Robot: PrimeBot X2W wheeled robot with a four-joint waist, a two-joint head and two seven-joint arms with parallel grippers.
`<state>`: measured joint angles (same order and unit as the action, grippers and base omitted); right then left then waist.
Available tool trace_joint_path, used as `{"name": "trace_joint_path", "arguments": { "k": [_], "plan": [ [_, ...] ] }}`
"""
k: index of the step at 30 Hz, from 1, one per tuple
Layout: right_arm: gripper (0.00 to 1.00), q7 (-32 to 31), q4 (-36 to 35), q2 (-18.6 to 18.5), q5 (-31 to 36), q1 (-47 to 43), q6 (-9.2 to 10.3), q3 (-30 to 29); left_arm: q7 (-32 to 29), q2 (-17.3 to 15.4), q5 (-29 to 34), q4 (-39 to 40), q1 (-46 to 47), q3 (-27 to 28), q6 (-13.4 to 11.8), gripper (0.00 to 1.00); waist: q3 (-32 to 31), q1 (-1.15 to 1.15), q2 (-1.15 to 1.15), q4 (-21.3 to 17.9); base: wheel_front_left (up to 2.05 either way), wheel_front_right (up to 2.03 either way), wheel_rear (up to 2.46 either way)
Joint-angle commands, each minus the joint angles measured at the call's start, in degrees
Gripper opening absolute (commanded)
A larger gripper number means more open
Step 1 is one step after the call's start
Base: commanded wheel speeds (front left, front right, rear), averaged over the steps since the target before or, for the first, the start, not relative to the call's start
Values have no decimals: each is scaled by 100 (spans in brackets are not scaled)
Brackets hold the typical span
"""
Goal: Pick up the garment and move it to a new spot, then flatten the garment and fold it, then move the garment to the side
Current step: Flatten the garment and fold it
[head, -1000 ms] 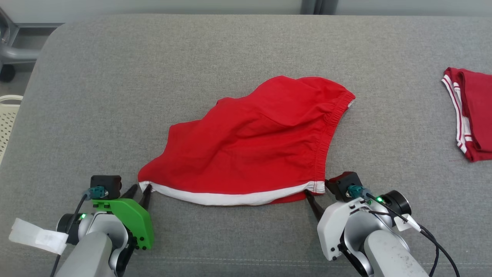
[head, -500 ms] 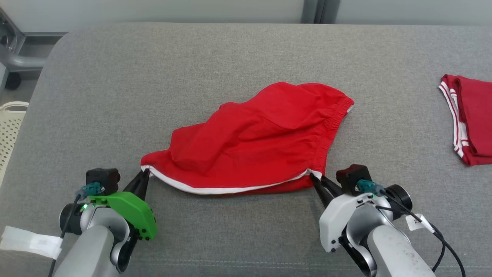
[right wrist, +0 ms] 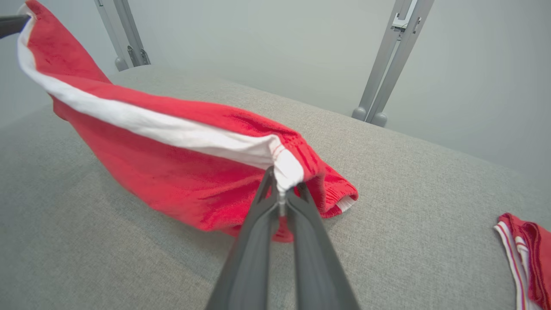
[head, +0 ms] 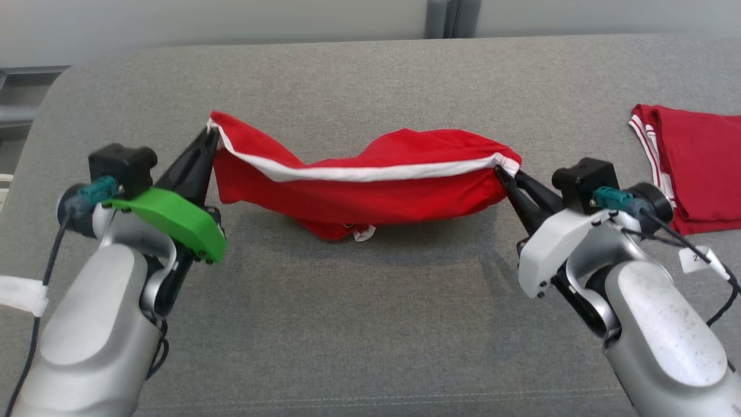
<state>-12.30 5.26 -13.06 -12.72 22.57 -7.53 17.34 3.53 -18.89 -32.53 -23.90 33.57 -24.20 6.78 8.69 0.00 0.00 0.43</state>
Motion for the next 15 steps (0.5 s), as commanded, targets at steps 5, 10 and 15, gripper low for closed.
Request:
{"name": "trace_joint_path", "arguments": {
  "k": [5,10,15],
  "plan": [
    [0,6,234,-213,-304,941,8,314,-75,-142,166,187,913,126,-74,0,503,0,0,-366,0,0,0],
    [0,247,897,-88,-597,2040,8,538,-238,-279,205,128,1970,243,-38,0,1088,0,0,-625,0,0,0],
    [0,584,1726,84,-685,3141,9,594,-479,-478,185,16,3122,119,36,0,1678,0,0,-795,0,0,0]
  ]
}}
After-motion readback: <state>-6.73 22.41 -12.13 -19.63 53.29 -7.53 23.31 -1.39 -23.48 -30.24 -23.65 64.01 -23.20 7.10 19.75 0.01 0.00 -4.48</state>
